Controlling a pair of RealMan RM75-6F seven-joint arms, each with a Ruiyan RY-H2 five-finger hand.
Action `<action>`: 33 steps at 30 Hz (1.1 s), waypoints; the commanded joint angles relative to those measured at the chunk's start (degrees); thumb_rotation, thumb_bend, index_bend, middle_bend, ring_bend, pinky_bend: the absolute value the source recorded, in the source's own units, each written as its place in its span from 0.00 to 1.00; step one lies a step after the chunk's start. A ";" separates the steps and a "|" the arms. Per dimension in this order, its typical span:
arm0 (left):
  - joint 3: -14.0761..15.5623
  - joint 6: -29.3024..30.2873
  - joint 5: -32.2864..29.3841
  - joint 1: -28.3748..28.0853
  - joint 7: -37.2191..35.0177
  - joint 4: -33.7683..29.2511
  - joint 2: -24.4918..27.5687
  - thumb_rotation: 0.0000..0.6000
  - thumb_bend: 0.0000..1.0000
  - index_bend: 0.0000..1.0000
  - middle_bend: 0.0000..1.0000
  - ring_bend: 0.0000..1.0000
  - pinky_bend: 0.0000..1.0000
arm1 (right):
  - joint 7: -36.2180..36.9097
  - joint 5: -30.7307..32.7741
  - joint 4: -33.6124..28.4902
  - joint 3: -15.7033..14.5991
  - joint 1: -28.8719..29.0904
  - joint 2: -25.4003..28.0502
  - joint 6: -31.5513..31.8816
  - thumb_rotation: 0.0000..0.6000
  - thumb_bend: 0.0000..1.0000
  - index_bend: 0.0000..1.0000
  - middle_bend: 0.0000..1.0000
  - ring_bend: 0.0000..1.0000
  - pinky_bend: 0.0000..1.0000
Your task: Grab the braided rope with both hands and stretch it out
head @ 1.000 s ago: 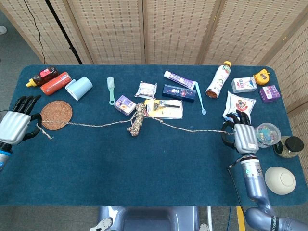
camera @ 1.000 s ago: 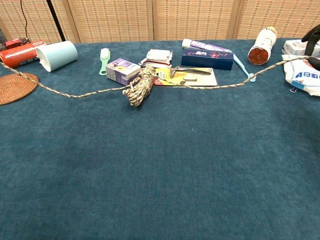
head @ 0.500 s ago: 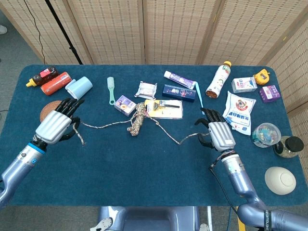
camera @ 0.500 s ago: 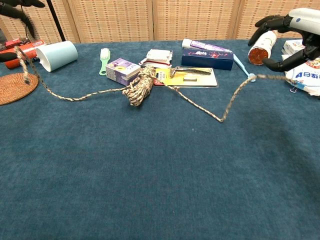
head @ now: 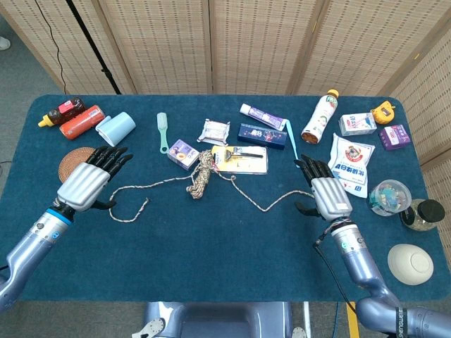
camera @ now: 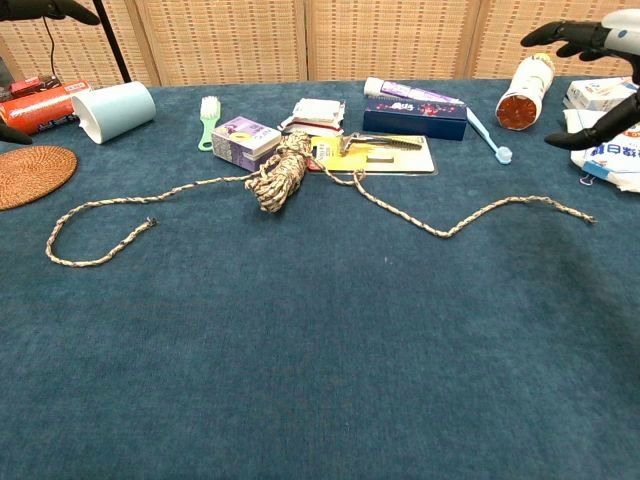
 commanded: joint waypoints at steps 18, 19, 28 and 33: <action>6.65 21.94 -2.21 21.72 0.22 -8.40 8.44 1.00 0.11 0.00 0.00 0.00 0.00 | 1.42 -6.22 1.97 -5.47 -12.93 6.35 16.43 1.00 0.32 0.25 0.07 0.00 0.00; 7.33 23.06 -1.67 22.95 0.07 -8.26 8.36 1.00 0.11 0.00 0.00 0.00 0.00 | 1.08 -6.54 1.61 -5.95 -13.68 6.53 17.25 1.00 0.32 0.25 0.07 0.00 0.00; 11.10 29.64 2.13 30.42 -1.45 -7.41 7.44 1.00 0.11 0.01 0.00 0.00 0.00 | 0.01 -10.03 -0.98 -8.71 -18.51 7.83 22.86 1.00 0.32 0.27 0.08 0.00 0.00; 11.90 30.61 3.13 32.39 -2.08 -7.62 8.08 1.00 0.11 0.02 0.00 0.00 0.00 | 0.72 -11.41 -1.65 -9.23 -20.49 8.54 24.97 1.00 0.32 0.27 0.08 0.00 0.00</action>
